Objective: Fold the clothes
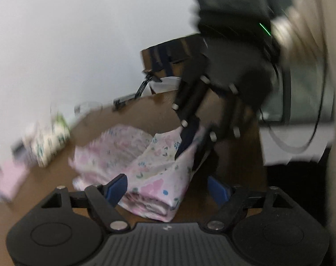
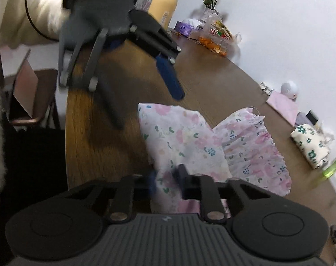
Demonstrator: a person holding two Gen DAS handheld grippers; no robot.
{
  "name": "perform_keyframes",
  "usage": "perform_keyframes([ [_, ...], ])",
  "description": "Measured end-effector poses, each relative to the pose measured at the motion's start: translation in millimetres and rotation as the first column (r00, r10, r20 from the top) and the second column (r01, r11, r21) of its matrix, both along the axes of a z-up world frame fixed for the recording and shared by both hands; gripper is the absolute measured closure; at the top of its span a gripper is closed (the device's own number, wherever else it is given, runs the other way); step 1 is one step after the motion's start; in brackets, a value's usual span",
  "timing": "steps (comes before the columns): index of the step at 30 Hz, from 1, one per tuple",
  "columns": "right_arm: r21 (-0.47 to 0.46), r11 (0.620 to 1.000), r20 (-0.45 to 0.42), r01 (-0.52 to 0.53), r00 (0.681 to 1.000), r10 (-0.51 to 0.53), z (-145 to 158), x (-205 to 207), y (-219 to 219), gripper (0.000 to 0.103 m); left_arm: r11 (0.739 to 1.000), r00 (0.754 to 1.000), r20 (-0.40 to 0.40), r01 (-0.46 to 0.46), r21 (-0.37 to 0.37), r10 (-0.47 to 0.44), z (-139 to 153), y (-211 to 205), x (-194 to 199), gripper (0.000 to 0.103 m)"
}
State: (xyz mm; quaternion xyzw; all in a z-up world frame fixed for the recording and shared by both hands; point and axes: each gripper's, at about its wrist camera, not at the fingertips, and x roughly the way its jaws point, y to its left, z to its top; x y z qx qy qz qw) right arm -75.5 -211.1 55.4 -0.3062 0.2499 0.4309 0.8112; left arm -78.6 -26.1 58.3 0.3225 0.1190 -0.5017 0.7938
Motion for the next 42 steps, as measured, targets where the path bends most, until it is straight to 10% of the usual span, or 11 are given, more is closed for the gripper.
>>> perform_keyframes([
  [6, 0.117, 0.993, -0.167, -0.021, 0.985, 0.041, 22, 21, -21, 0.092, 0.992, 0.979, 0.175, 0.088, 0.089, -0.103, -25, -11, -1, 0.022],
  [12, 0.346, 0.938, -0.399, 0.025, 0.909, 0.123, 36, 35, -49, 0.090, 0.991, 0.987, -0.097, 0.133, 0.035, -0.129, -16, -15, 23, 0.074],
  [16, 0.388, 0.916, -0.354, 0.100, 0.934, 0.048, 25, 26, -64, 0.010, 0.996, 0.957, -0.277, 0.070, -0.058, -0.083, -12, -4, 42, 0.082],
  [17, 0.388, 0.918, -0.311, 0.078, 0.949, 0.051, 21, 19, -64, 0.008, 0.995, 0.946, -0.315, 0.054, -0.082, -0.078, -10, 0, 45, 0.083],
  [28, 0.319, 0.947, -0.091, -0.038, 0.993, 0.071, -9, -1, -48, 0.011, 0.979, 0.776, -0.625, -0.051, -0.196, -0.084, -11, 26, 56, 0.084],
  [31, 0.344, 0.937, -0.181, -0.056, 0.975, 0.125, -10, 5, -46, 0.059, 0.976, 0.735, -0.673, -0.073, -0.205, -0.086, -13, 31, 56, 0.084],
  [35, 0.463, 0.882, -0.417, 0.089, 0.900, 0.129, -14, 25, -66, 0.081, 0.966, 0.666, -0.741, -0.121, -0.227, -0.091, -17, 38, 55, 0.080],
  [39, 0.521, 0.781, -0.687, 0.345, 0.713, 0.143, -32, 56, -82, 0.082, 0.925, 0.617, -0.787, -0.296, -0.237, -0.004, -17, 50, 57, 0.057],
  [42, 0.502, 0.706, -0.799, 0.500, 0.580, 0.158, -46, 74, -93, 0.079, 0.872, 0.526, -0.850, -0.430, -0.235, 0.030, -17, 62, 67, 0.053],
])
